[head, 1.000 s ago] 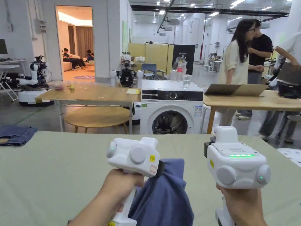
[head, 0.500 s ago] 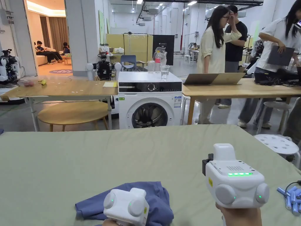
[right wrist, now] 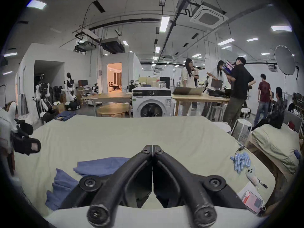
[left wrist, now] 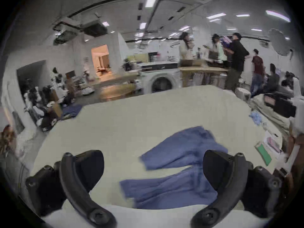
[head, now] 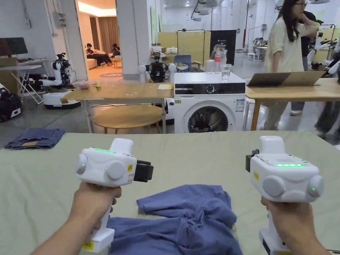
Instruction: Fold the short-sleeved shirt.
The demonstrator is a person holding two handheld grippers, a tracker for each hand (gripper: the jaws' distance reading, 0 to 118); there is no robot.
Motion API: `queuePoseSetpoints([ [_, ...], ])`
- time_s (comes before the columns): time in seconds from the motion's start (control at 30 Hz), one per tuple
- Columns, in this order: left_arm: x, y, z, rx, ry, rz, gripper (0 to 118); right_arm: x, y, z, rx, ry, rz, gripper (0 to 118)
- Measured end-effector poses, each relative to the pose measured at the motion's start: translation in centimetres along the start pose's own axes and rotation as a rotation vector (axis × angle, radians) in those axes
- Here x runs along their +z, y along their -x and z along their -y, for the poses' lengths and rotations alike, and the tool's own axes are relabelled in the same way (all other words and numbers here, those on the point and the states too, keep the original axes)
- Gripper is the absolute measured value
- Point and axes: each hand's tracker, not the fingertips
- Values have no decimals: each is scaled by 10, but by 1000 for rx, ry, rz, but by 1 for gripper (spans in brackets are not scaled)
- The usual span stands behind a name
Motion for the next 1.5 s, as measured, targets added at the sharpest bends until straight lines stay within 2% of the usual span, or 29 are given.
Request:
queuePoseSetpoints([
  [0.03,0,13,6,20,57,-24,66,1,3,0,3,-1,-6,0],
  [0.07,-3,25,12,46,115,-45,43,2,7,0,8,-2,-13,0],
  [0.1,-7,32,19,75,171,-82,43,1,10,0,11,1,-18,0],
  [0.13,-2,33,25,104,157,-82,0,0,12,0,15,2,-25,0],
  [0.2,-10,43,28,191,220,-10,0,-4,16,1,25,3,-35,0],
  [0.4,-70,42,39,150,434,-69,0,-25,14,13,62,25,-48,0],
  [0.57,-125,42,55,163,458,-87,1,-59,-4,35,58,88,-17,0],
  [0.6,-136,42,56,149,456,-102,26,-65,-9,40,57,104,-8,0],
  [0.63,-145,41,58,125,457,-123,85,-70,-12,44,55,114,-4,0],
  [0.67,-153,39,66,108,458,-141,114,-77,-16,48,53,124,4,0],
  [0.7,-160,39,69,99,454,-142,118,-82,-19,51,51,133,11,0],
  [0.73,-167,40,69,79,419,-149,117,-85,-23,54,48,144,17,0],
  [0.83,-185,44,80,115,477,-170,117,-98,-31,63,40,175,37,0],
  [0.9,-196,49,83,156,500,-151,110,-102,-35,69,30,192,41,0],
  [0.93,-197,48,88,159,517,-139,89,-104,-36,71,30,199,44,0],
  [0.97,-199,48,91,145,550,-120,58,-107,-37,74,30,208,48,0],
  [1.0,-200,45,92,114,577,-111,33,-108,-38,77,29,218,50,0],
  [1.03,-199,43,92,120,563,-89,21,-110,-39,79,27,227,53,0],
  [1.07,-194,36,93,146,532,-75,17,-110,-39,80,21,236,54,0],
  [1.1,-193,29,91,115,537,-81,17,-111,-40,82,12,246,53,0],
  [1.13,-192,23,89,52,539,-91,0,-110,-40,82,7,255,51,0],
  [1.17,-191,17,88,-20,545,-110,0,-109,-40,82,5,258,49,0],
  [1.2,-190,14,87,-34,544,-102,0,-107,-40,82,4,261,43,0],
  [1.33,-178,25,75,52,492,-91,0,-115,-39,78,17,289,23,0],
  [1.4,-173,29,69,57,480,-92,0,-128,-38,79,-19,343,-5,2],
  [1.43,-172,31,67,60,476,-89,0,-139,-37,80,-47,394,-29,29],
  [1.5,-171,31,66,69,478,-77,0,-161,-34,89,-51,473,-24,94],
])
